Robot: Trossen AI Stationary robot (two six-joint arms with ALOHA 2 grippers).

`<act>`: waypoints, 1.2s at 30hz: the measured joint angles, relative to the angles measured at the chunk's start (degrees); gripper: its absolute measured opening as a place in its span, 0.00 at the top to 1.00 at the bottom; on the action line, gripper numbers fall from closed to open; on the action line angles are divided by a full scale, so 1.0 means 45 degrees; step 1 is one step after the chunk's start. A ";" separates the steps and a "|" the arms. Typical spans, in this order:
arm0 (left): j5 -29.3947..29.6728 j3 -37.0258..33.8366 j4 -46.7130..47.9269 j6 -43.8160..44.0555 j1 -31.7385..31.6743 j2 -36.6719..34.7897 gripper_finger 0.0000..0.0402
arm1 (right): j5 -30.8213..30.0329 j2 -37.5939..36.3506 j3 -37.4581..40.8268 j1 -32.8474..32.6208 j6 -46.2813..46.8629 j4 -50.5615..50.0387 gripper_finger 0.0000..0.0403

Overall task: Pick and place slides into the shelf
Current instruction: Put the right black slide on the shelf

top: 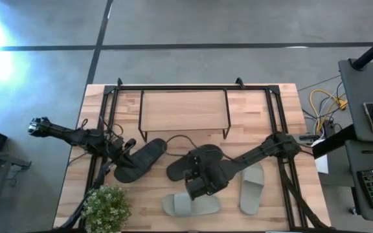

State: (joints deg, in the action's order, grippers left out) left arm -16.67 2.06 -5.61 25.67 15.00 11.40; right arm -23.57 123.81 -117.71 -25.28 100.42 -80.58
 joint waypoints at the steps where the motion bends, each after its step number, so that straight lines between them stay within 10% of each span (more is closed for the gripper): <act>1: -0.0042 0.0062 -0.0043 -0.0137 0.0000 -0.0047 1.00 | 0.0083 0.0000 0.0028 0.0072 -0.0028 -0.0004 0.57; 13: -0.0039 0.0122 0.0040 0.0769 -0.0005 0.0007 1.00 | 0.2561 -0.0592 0.1173 0.0434 -0.1219 0.0215 0.59; 19: -0.0001 0.0180 0.0033 0.1239 -0.0005 0.0005 1.00 | 0.3188 -0.2264 0.4288 0.0000 -0.0511 0.4680 0.60; 32: -0.0011 0.0165 -0.0134 0.3883 -0.0005 -0.0174 1.00 | -0.2524 -0.5529 1.0742 -0.2811 0.6444 0.8709 0.60; 36: 0.0045 0.0170 -0.0584 0.4221 -0.0006 -0.0199 1.00 | -0.1983 -0.6413 1.1982 -0.2693 0.6211 0.8796 0.60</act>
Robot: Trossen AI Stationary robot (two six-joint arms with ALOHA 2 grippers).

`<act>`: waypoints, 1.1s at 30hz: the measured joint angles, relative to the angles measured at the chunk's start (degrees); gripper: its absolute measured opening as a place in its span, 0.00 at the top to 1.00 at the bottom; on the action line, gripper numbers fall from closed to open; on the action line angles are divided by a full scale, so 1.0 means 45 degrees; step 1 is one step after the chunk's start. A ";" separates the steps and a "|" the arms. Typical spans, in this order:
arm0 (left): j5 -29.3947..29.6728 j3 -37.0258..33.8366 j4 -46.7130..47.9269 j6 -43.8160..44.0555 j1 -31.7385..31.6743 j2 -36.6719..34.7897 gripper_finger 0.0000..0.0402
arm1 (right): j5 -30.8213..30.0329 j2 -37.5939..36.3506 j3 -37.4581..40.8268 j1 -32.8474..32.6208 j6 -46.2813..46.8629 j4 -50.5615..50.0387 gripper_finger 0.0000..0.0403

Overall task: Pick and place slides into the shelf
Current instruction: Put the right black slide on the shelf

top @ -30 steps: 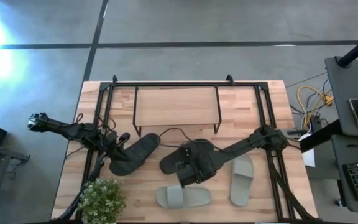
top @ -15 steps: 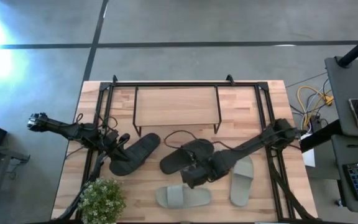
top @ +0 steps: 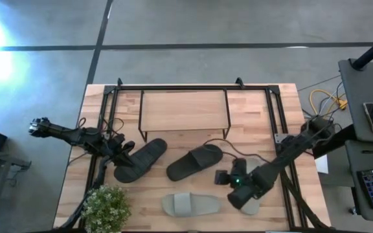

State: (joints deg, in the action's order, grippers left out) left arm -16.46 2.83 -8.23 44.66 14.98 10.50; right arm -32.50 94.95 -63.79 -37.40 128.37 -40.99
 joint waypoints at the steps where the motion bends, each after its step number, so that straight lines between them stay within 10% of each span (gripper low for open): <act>1: 0.0003 0.0000 -0.0156 0.0002 -0.0001 -0.0008 1.00 | 0.0016 -0.0091 0.0216 0.0136 -0.0321 0.0115 0.60; 33: 0.1507 -0.0019 -0.0529 0.0010 -0.0003 0.0049 1.00 | 0.0346 -0.0412 0.4241 0.3121 -0.9637 0.7714 0.60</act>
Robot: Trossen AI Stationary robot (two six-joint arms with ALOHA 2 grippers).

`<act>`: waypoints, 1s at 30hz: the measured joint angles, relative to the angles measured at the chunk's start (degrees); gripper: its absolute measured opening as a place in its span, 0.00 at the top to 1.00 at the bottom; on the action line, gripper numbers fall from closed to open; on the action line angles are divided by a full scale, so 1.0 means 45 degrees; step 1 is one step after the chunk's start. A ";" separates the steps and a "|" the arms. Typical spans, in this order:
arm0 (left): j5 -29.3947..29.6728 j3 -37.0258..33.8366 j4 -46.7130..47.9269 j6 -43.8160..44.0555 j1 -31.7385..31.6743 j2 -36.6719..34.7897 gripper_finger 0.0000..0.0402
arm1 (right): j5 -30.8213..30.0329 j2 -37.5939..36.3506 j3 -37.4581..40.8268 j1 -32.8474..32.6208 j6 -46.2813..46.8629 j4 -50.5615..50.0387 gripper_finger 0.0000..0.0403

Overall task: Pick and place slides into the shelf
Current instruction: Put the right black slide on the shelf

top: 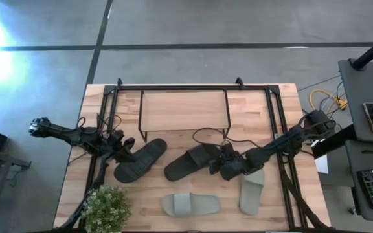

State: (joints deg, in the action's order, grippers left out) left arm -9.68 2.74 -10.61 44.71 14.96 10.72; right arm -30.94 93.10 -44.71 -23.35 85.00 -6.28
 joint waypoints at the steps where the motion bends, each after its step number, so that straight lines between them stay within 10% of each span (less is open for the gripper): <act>1: 0.0053 0.0000 0.0002 0.0000 0.0000 0.0000 1.00 | 0.0072 0.0000 0.0000 0.0107 -0.0297 0.0256 0.60; 30: 0.0245 0.0000 -0.0182 0.0334 0.0001 0.0233 1.00 | 0.4032 0.2222 -0.0984 0.1457 -0.3449 0.4364 0.60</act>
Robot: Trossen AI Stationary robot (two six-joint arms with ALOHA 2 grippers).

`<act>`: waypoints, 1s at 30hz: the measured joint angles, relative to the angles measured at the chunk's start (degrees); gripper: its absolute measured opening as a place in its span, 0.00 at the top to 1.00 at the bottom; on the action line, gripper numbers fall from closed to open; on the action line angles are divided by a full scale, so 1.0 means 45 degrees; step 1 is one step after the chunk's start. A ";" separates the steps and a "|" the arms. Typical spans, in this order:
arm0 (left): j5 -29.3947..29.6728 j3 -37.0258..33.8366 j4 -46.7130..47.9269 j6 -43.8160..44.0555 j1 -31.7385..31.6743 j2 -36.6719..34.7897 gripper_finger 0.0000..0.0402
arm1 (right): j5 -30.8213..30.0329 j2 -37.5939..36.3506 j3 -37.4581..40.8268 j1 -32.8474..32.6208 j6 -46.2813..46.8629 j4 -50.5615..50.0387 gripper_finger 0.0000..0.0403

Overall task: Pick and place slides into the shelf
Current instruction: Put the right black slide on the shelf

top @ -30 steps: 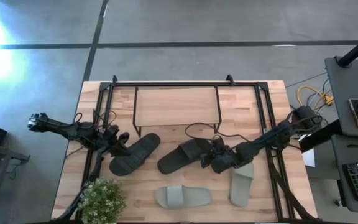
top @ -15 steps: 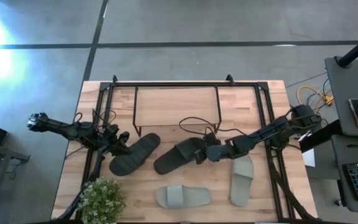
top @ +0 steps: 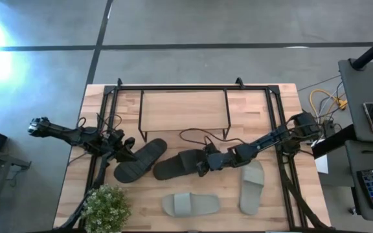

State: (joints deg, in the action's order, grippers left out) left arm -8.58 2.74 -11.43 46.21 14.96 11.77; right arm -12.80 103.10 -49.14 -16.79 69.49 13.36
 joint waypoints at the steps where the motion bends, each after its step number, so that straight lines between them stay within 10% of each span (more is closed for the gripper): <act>1: -0.0005 0.0000 -0.0001 0.0001 0.0001 0.0000 1.00 | -0.0119 0.0023 -0.0124 -0.0012 -0.0193 0.0025 0.60; 13: 0.0005 -0.0005 -0.0017 -0.0001 -0.0001 0.0029 1.00 | -0.0142 0.0041 -0.2067 -0.0303 -0.1795 -0.1913 0.95; 30: 0.0020 -0.0005 -0.0032 -0.0014 -0.0001 0.0049 1.00 | -0.1355 -0.1146 -0.9624 -0.1910 -0.5040 -1.2815 0.97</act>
State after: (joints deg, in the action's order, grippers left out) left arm -8.49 2.72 -11.57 46.15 14.96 11.99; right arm -18.90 97.94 -92.44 -25.39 46.80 -44.31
